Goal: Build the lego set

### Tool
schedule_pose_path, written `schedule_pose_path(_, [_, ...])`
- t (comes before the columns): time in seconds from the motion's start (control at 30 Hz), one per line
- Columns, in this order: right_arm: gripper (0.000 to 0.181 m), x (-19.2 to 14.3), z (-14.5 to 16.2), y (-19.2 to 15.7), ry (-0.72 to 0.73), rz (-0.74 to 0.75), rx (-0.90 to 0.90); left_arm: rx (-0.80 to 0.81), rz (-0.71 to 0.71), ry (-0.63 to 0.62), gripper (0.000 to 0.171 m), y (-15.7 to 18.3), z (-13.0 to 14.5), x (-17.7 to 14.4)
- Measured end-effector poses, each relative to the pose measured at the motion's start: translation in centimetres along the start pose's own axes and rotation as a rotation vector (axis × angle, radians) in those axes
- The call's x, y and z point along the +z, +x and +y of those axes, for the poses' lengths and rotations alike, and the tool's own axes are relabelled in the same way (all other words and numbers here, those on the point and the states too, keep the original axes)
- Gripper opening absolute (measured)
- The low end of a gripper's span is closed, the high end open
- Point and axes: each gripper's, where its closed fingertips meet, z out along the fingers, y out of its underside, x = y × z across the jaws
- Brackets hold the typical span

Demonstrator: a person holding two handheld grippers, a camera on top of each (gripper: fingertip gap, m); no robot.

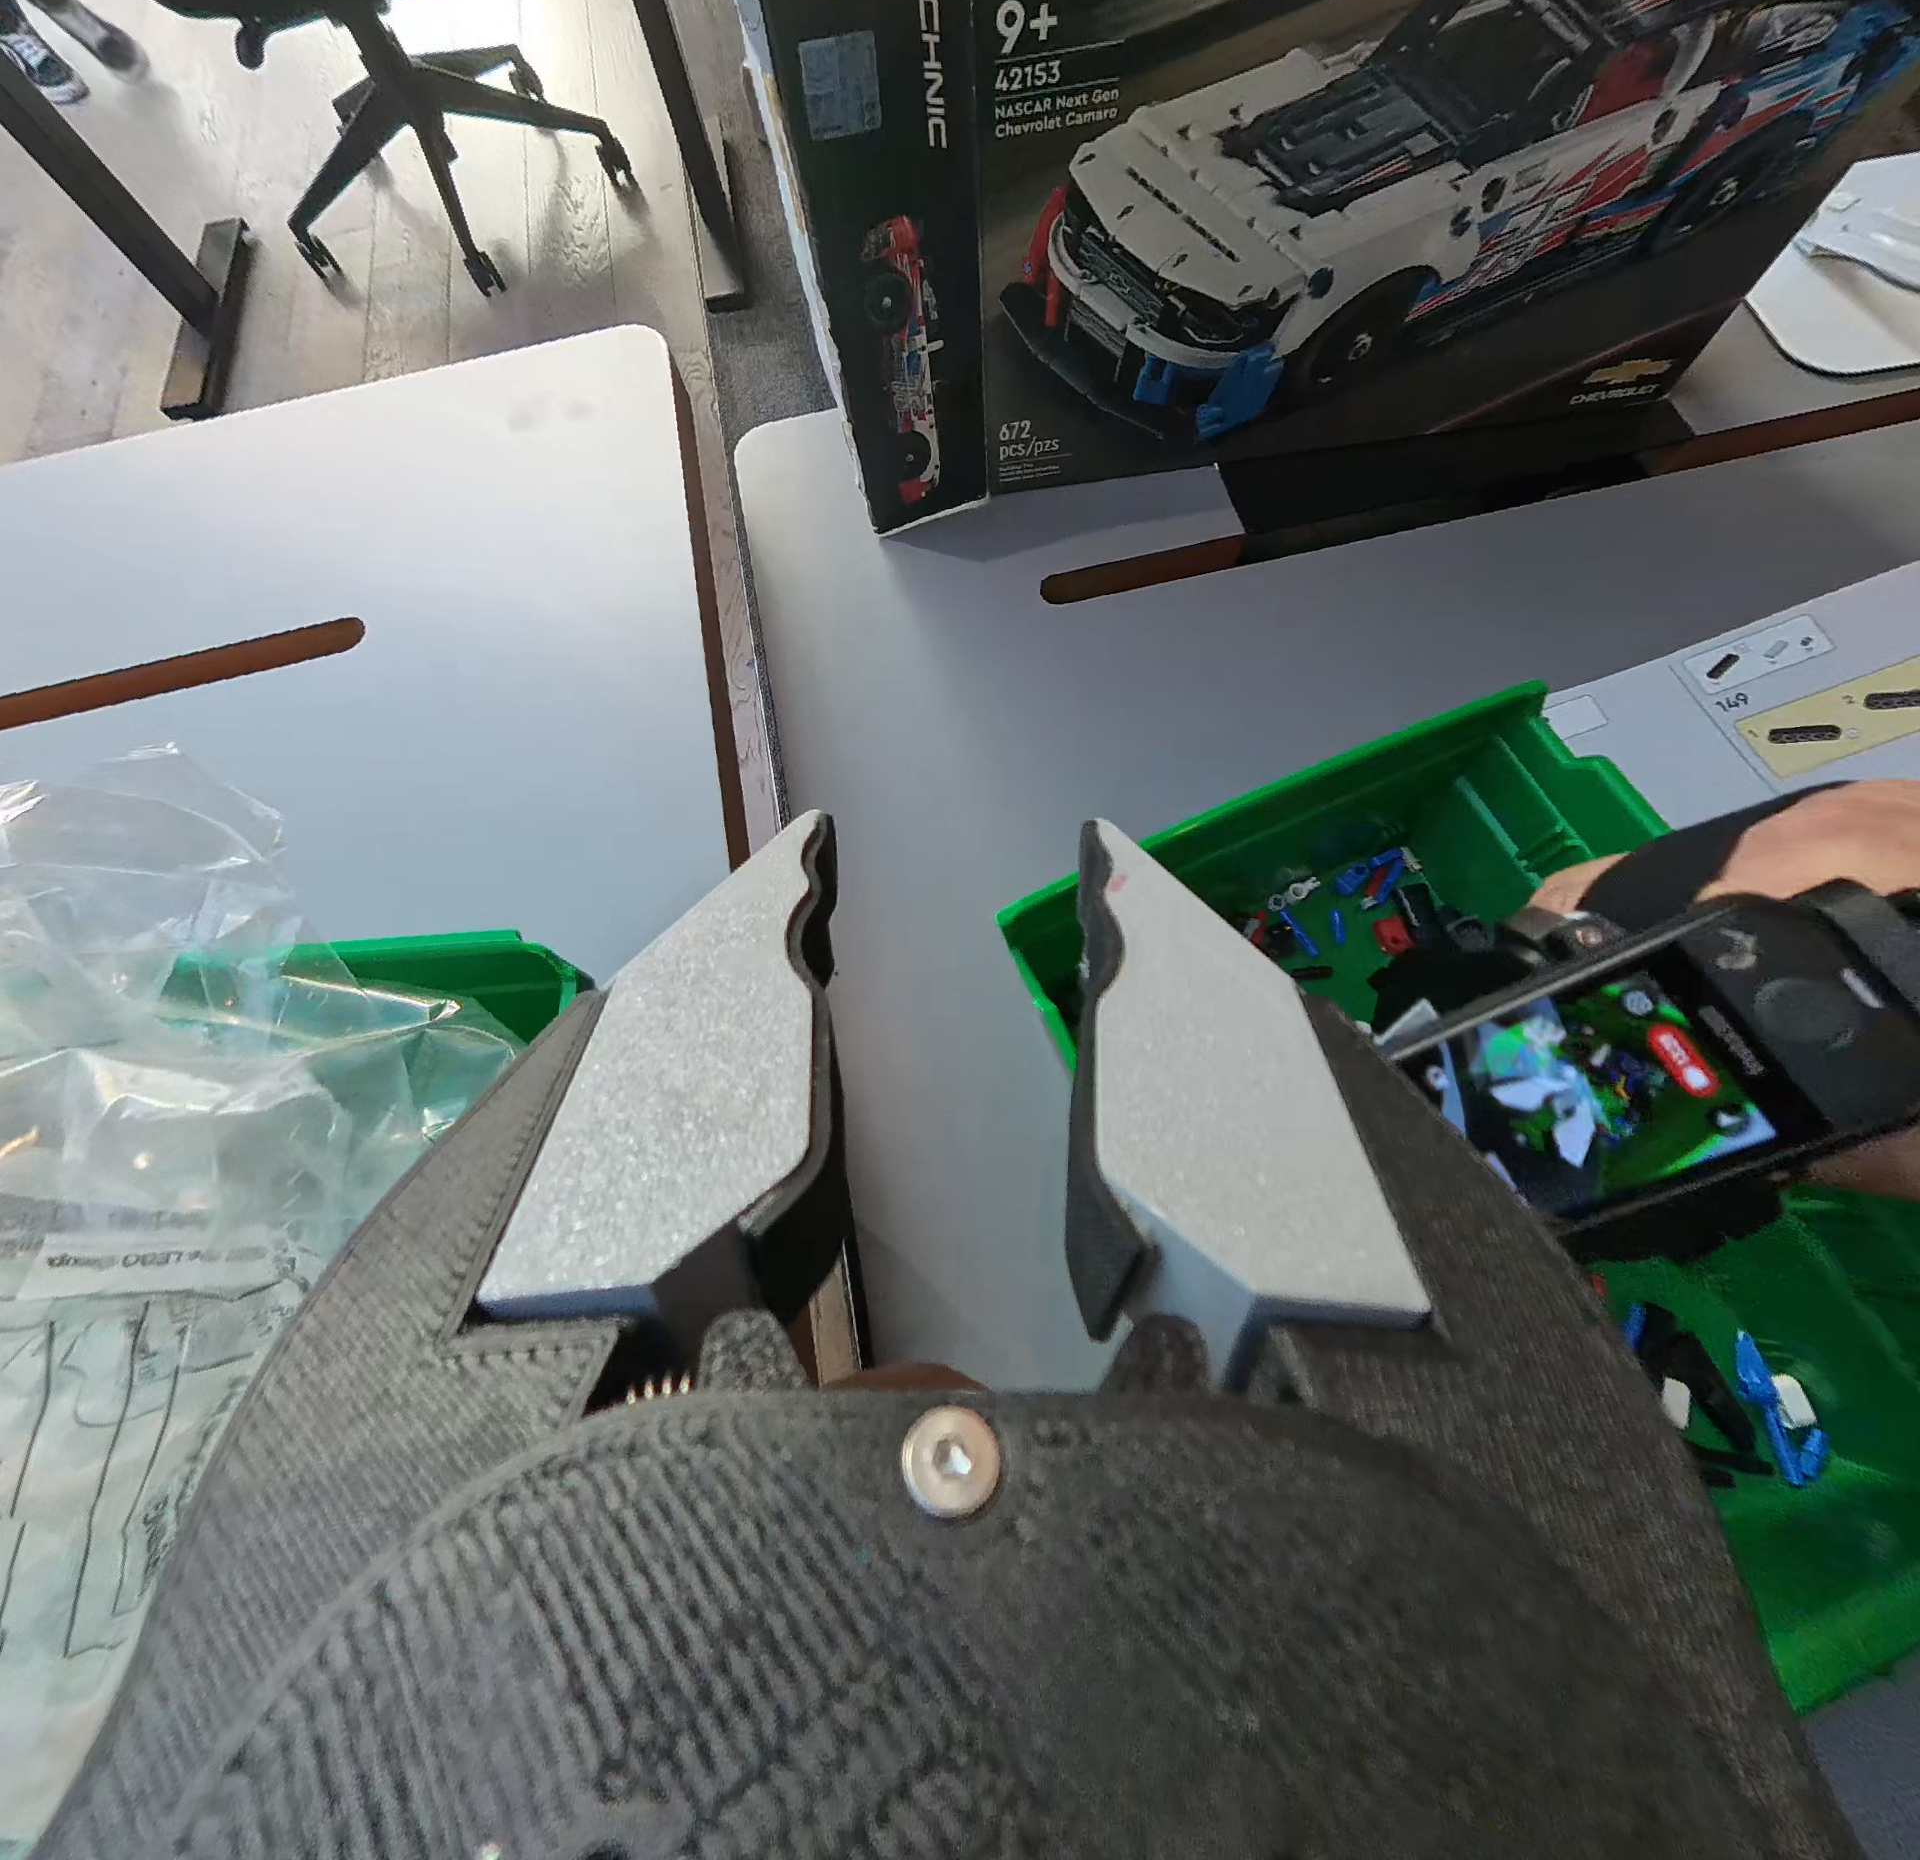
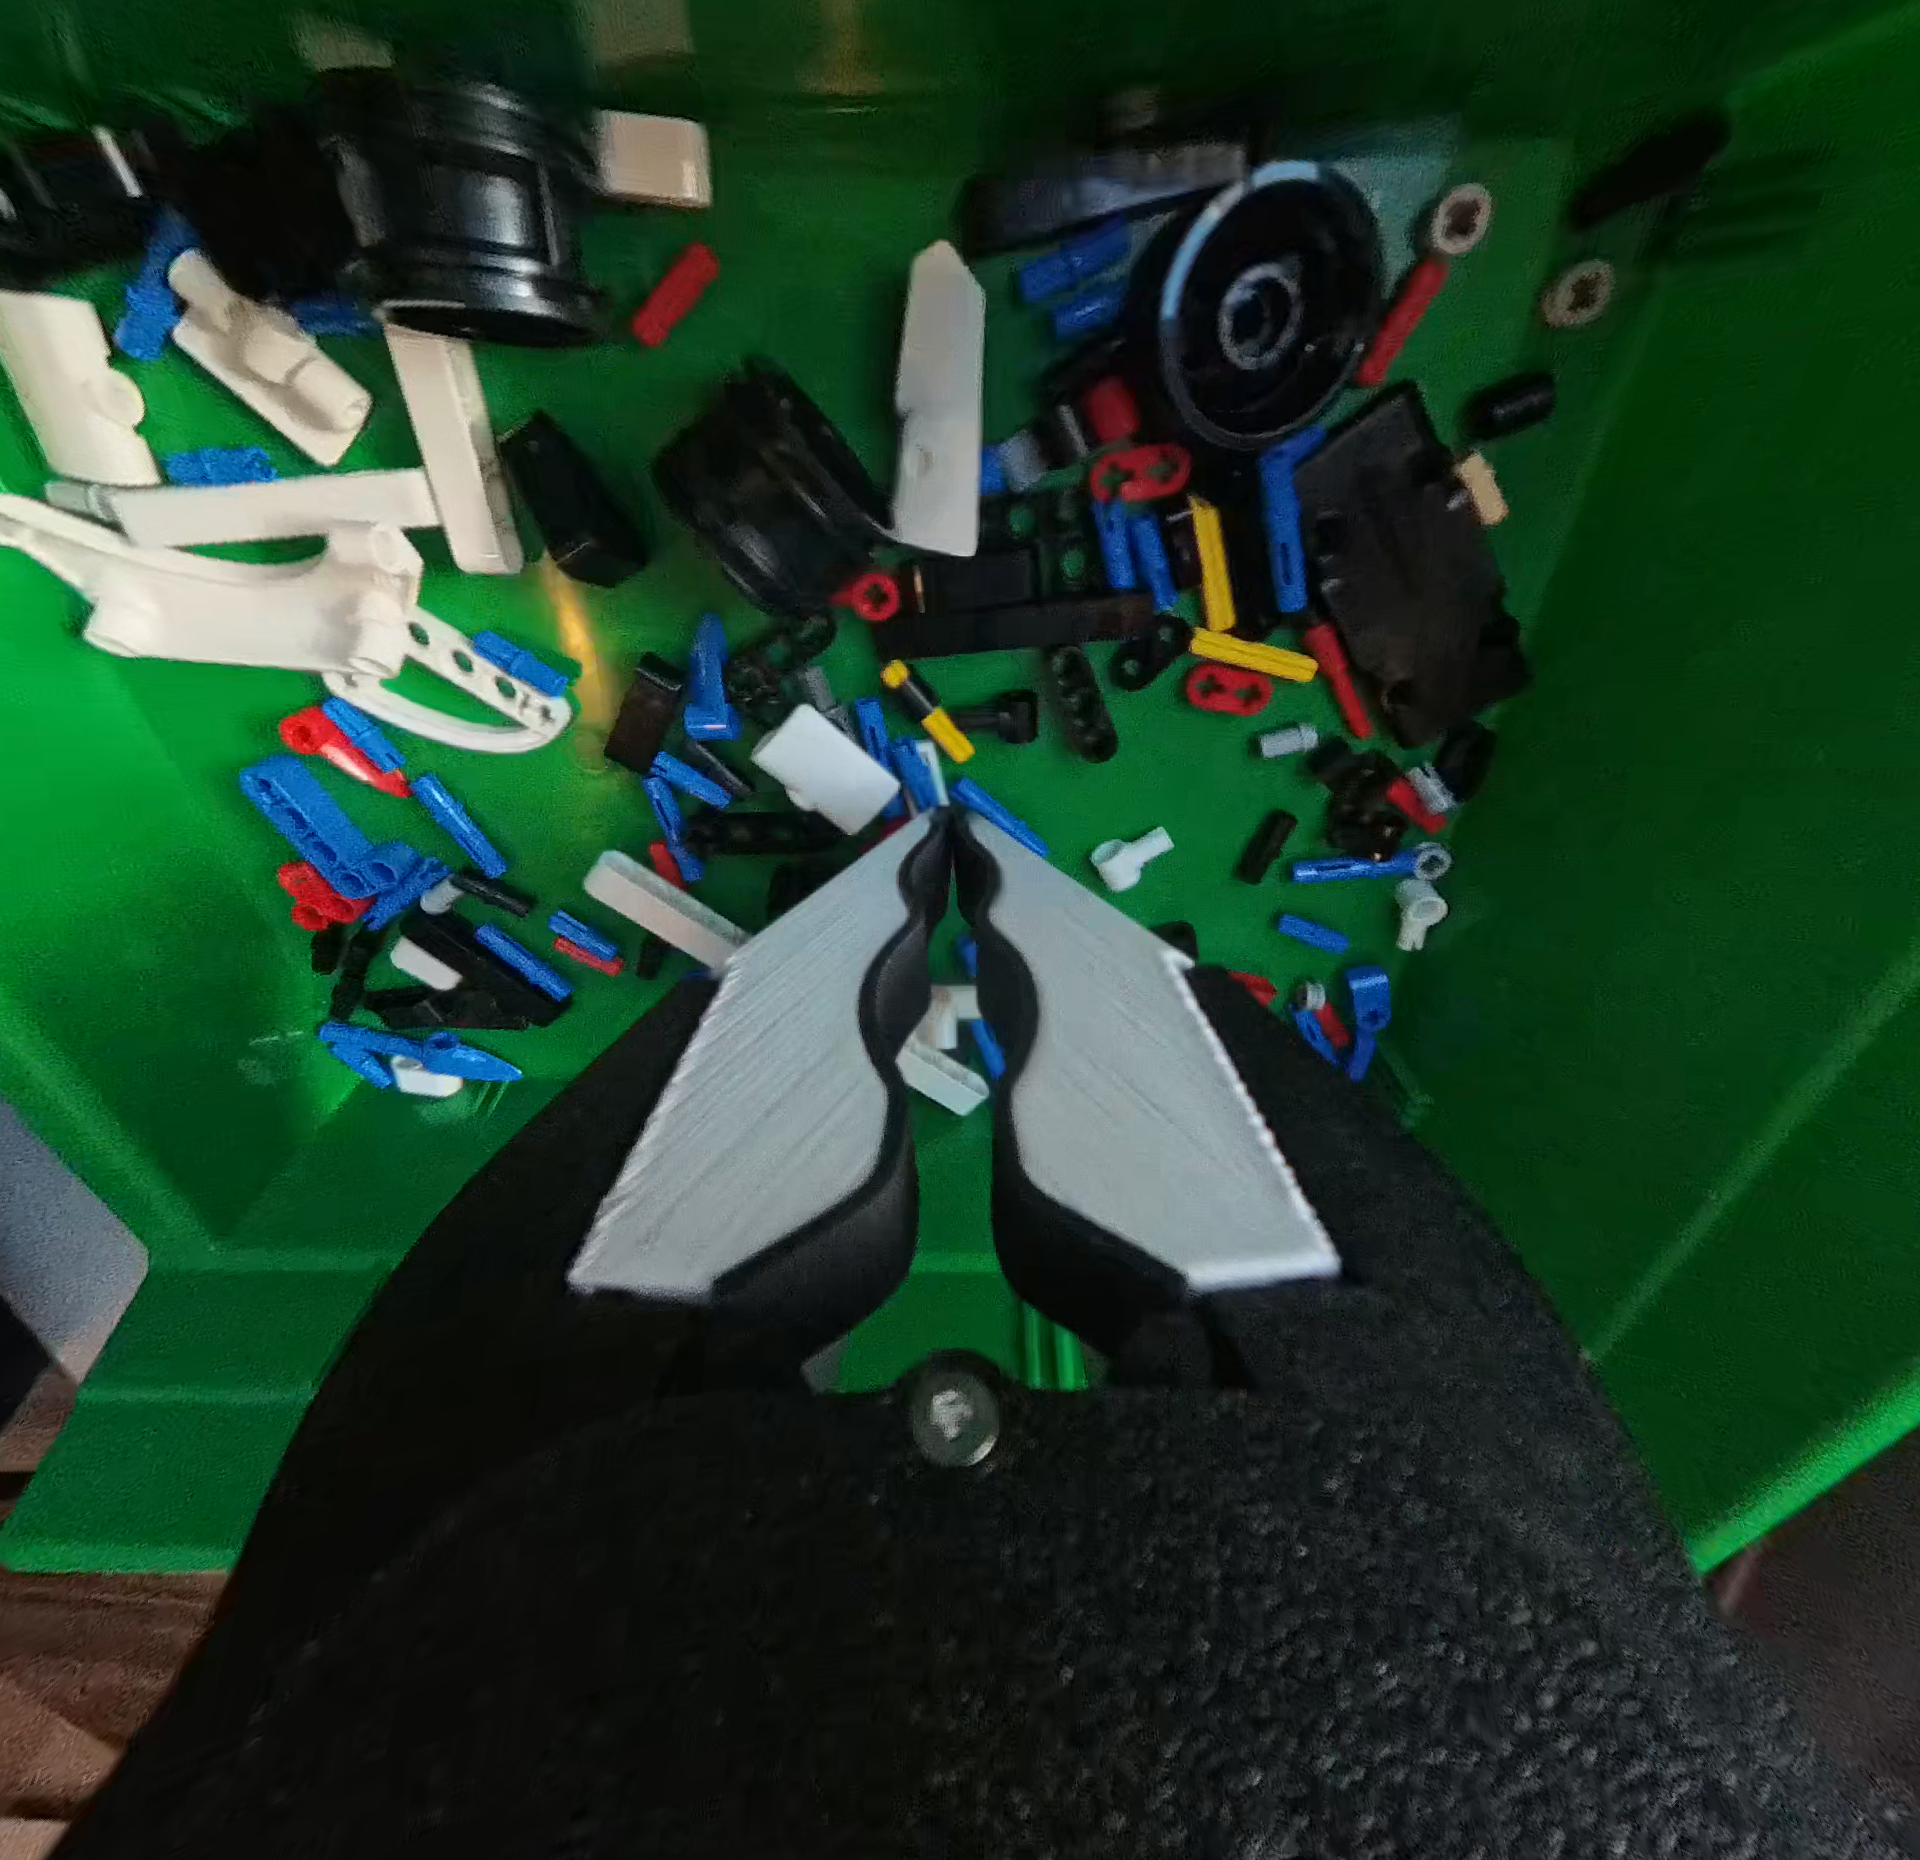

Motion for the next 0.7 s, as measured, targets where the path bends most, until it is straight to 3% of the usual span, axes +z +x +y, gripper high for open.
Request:
schedule_pose_path(0.1, [0.0,-1.5,-0.1,2.1,0.055,0.048,0.108,-0.023,0.001,0.012,0.045,-0.5,-0.1,-0.2])
schedule_pose_path(0.2, [0.005,-1.9,-0.1,0.4,0.07,-0.056,0.104,-0.034,0.007,0.016,0.045,-0.6,-0.2,-0.1])
schedule_pose_path(0.3, [0.0,-3.3,1.3,2.5,0.055,0.071,0.142,-0.01,0.015,0.008,0.045,0.0,-0.1,0.0])
schedule_pose_path(0.4, [0.01,-5.1,0.8,2.0,0.173,-0.018,0.196,0.009,0.016,0.003,0.045,0.5,-0.2,0.3])
schedule_pose_path(0.5, [0.011,-3.6,0.6,0.3,0.147,-0.042,0.08,0.015,0.026,-0.005,0.045,0.9,-0.2,0.6])
schedule_pose_path(0.6, [0.0,-1.0,0.6,-0.5,0.064,0.034,-0.098,0.032,0.018,-0.017,0.045,1.0,0.0,0.7])
schedule_pose_path(0.7, [0.0,0.2,0.7,-0.2,0.007,0.083,-0.192,0.032,0.021,-0.007,0.046,1.2,-0.2,0.5])
